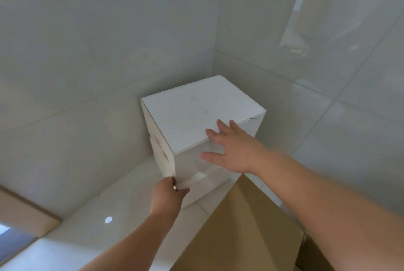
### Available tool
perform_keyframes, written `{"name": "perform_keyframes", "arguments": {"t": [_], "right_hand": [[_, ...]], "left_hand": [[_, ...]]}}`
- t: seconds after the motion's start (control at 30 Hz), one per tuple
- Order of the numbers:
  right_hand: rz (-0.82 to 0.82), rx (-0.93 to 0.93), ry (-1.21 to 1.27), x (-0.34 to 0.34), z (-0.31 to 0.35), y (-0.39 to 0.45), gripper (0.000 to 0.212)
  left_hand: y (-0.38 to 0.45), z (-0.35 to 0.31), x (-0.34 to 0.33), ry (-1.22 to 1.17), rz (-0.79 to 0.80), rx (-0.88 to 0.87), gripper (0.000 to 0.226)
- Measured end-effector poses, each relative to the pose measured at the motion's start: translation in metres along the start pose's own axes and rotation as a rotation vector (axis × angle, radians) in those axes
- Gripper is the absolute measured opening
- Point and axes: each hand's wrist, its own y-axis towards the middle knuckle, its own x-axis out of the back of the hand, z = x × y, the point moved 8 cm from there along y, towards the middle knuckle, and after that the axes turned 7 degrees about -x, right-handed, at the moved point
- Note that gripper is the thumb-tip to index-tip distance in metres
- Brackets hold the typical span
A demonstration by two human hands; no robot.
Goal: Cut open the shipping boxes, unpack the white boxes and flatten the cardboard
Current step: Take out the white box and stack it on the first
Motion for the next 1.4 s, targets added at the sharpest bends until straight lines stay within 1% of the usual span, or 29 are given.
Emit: {"name": "perform_keyframes", "arguments": {"t": [0.07,0.13,0.2,0.23,0.3,0.37,0.47,0.57,0.63,0.77,0.8,0.87,0.93,1.0,1.03,1.07,1.1,1.13,1.17,1.23,1.3,1.4], "right_hand": [[0.021,-0.089,0.073,-0.005,-0.003,0.007,0.103],[0.03,-0.154,0.081,-0.005,-0.002,0.018,0.118],[0.019,-0.213,0.051,-0.001,0.0,0.035,0.126],[0.008,-0.238,0.043,0.003,0.001,0.044,0.126],[-0.022,-0.269,0.04,0.011,-0.002,0.06,0.119],[-0.034,-0.266,0.031,0.018,-0.006,0.071,0.111],[-0.025,-0.239,0.011,0.021,-0.009,0.076,0.106],[-0.059,-0.199,-0.01,0.017,-0.007,0.072,0.098],[-0.082,-0.167,-0.009,0.017,-0.009,0.066,0.091],[-0.072,-0.132,-0.123,0.024,-0.015,0.059,0.096],[-0.07,-0.134,-0.119,0.024,-0.013,0.059,0.097],[-0.057,-0.129,-0.054,0.022,-0.002,0.062,0.094],[-0.097,-0.119,-0.013,0.021,0.004,0.062,0.091],[-0.177,-0.214,0.093,0.025,-0.008,0.06,0.102],[-0.175,-0.303,0.182,0.024,-0.019,0.059,0.109],[-0.137,-0.379,0.298,0.018,-0.025,0.058,0.114],[-0.096,-0.413,0.412,0.01,-0.027,0.057,0.115],[-0.075,-0.402,0.478,0.003,-0.023,0.058,0.114],[-0.073,-0.373,0.486,-0.002,-0.017,0.059,0.112],[-0.114,-0.337,0.403,-0.001,-0.008,0.06,0.11],[-0.18,-0.324,0.238,0.004,-0.009,0.06,0.105],[-0.202,-0.289,0.083,0.004,-0.003,0.052,0.097]], "left_hand": [[0.009,-0.004,-0.008,-0.069,-0.006,0.006,0.015],[0.018,-0.01,-0.017,-0.116,-0.006,0.015,0.014],[0.029,-0.018,-0.028,-0.143,-0.003,0.023,0.014],[0.034,-0.023,-0.034,-0.164,-0.006,0.03,0.013],[0.044,-0.036,-0.046,-0.203,-0.012,0.038,0.014],[0.051,-0.044,-0.057,-0.158,-0.002,0.03,0.017],[0.055,-0.044,-0.063,-0.1,0.038,-0.043,0.023],[0.056,-0.044,-0.062,0.077,0.062,-0.129,0.032],[0.058,-0.048,-0.063,0.131,0.067,-0.146,0.033],[0.074,-0.052,-0.058,0.322,0.174,-0.198,0.042],[0.079,-0.05,-0.057,0.372,0.205,-0.208,0.043],[0.08,-0.051,-0.062,0.429,0.253,-0.254,0.039],[0.078,-0.055,-0.072,0.396,0.264,-0.319,0.031],[0.08,-0.06,-0.073,0.413,0.261,-0.392,0.03],[0.085,-0.057,-0.069,0.425,0.246,-0.397,0.032],[0.09,-0.051,-0.064,0.43,0.235,-0.366,0.037],[0.092,-0.046,-0.06,0.435,0.228,-0.325,0.043],[0.092,-0.044,-0.059,0.435,0.222,-0.289,0.047],[0.091,-0.045,-0.06,0.429,0.22,-0.27,0.05],[0.089,-0.049,-0.067,0.397,0.228,-0.244,0.054],[0.09,-0.052,-0.071,0.391,0.223,-0.229,0.056],[0.09,-0.047,-0.07,0.343,0.196,-0.177,0.054]]}}
